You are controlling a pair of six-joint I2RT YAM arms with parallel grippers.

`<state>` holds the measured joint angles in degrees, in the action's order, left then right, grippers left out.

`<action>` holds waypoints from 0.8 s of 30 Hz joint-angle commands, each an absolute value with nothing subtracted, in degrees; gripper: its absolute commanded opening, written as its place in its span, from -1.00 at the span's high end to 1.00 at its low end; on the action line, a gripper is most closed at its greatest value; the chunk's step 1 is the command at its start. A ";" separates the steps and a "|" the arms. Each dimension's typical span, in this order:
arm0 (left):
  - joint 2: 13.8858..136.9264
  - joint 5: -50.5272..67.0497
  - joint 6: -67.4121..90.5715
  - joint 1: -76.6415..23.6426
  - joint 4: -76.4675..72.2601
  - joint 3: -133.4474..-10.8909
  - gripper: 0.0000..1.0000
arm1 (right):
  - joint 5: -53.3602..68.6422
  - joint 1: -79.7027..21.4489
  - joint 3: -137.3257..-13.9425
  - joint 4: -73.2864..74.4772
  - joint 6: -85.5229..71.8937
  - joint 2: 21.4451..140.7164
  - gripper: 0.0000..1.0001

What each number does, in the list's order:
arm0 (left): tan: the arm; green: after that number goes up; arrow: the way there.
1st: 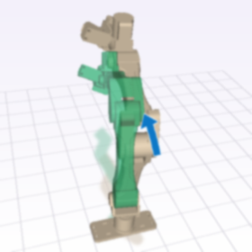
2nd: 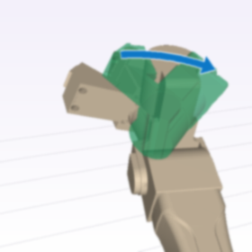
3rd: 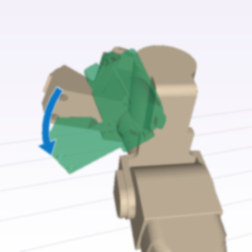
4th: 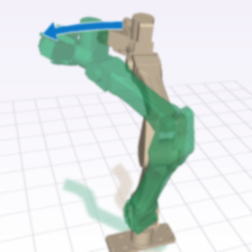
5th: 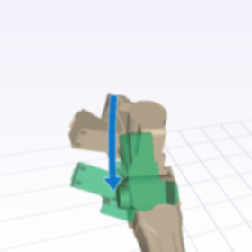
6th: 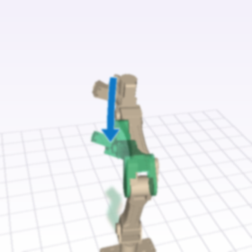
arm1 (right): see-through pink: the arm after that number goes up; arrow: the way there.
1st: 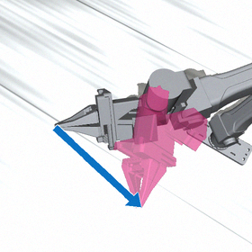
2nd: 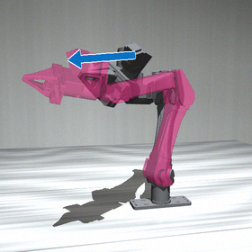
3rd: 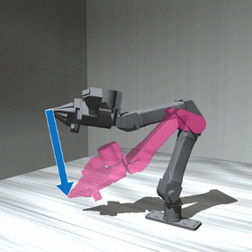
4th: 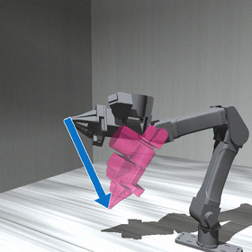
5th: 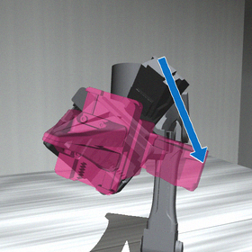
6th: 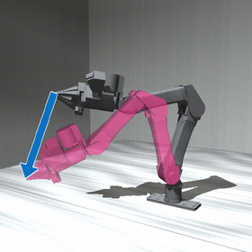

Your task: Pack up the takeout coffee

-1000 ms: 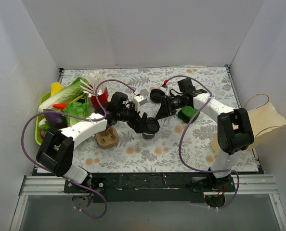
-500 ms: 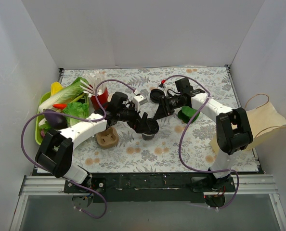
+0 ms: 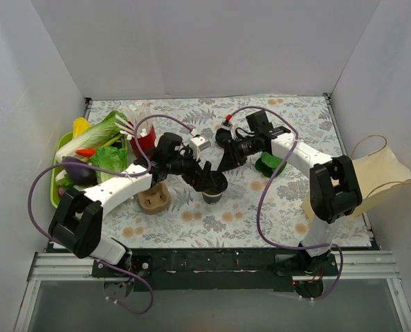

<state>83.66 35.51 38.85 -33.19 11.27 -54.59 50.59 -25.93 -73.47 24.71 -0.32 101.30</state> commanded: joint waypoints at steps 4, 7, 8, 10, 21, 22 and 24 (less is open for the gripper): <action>80.33 35.51 40.25 -32.87 9.40 -52.38 -0.86 | 49.05 -26.89 -76.82 27.07 3.77 99.05 0.36; 79.89 35.77 40.25 -32.78 9.41 -51.42 -0.84 | 49.04 -26.89 -76.90 27.25 4.04 98.96 0.36; 79.89 35.86 40.25 -32.70 9.40 -51.16 -0.84 | 48.96 -26.89 -77.08 27.33 4.22 98.79 0.36; 79.54 36.12 40.25 -32.70 9.49 -50.80 -0.84 | 48.17 -26.89 -77.26 27.42 4.31 98.61 0.31; 79.01 36.39 40.25 -32.52 9.32 -50.01 -0.83 | 48.07 -26.89 -76.03 28.04 3.34 99.05 0.02; 79.01 36.39 40.25 -32.61 9.32 -50.01 -0.83 | 48.25 -26.89 -75.85 28.04 3.25 98.88 0.01; 79.01 36.39 40.25 -32.52 9.23 -50.01 -0.83 | 48.25 -26.89 -75.59 27.95 3.16 98.70 0.02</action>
<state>82.02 35.44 40.32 -32.77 10.09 -50.70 47.31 -26.65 -74.63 27.29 3.20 101.03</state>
